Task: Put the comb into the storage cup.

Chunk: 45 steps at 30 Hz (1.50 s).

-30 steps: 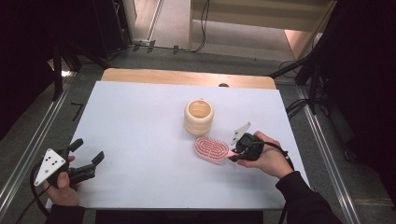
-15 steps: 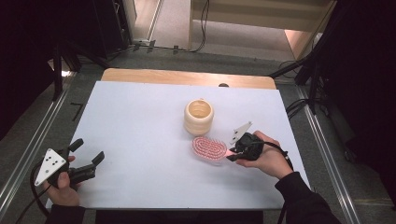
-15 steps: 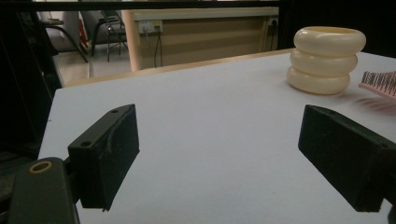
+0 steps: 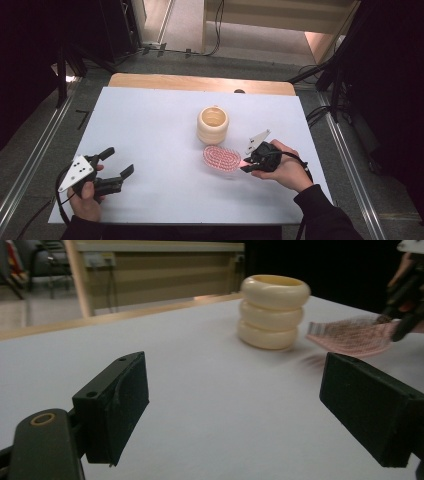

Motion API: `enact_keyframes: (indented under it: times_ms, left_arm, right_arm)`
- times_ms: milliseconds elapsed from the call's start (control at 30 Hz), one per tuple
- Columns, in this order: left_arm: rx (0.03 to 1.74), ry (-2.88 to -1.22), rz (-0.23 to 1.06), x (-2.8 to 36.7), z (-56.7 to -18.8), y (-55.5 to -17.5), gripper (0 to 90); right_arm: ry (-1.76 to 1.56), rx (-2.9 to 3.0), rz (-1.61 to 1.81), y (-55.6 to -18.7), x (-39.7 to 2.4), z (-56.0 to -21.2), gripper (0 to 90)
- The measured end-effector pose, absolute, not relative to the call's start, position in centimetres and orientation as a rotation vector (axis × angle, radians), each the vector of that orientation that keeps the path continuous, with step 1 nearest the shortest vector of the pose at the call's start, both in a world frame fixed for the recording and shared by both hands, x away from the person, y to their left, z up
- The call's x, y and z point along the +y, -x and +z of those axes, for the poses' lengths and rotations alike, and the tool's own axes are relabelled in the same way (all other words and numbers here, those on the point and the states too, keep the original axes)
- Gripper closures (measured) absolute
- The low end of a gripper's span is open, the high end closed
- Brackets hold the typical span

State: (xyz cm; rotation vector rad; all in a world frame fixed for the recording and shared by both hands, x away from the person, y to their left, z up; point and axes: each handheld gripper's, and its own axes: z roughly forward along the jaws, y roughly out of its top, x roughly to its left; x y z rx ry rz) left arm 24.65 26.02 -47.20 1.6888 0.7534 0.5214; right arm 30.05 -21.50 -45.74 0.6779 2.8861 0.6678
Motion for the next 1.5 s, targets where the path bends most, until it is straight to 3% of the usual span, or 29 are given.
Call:
enact_keyframes:
  times_ms: [700, 1133, 1500]
  left_arm:
    - [0.745, -1.744, 0.175, 16.4, -47.7, -27.7, 13.0]
    - [0.819, -1.74, -0.098, 13.0, -48.5, -29.1, 15.8]
    - [0.89, -1.71, -0.221, 11.6, -49.3, -29.6, 21.9]
  right_arm:
    - [-0.583, 2.874, 0.765, -29.5, -20.2, -44.5, 67.7]
    - [-0.551, 2.863, 0.794, -29.2, -19.6, -44.2, 67.7]
    - [-0.52, 2.85, 0.807, -28.8, -19.3, -44.0, 67.7]
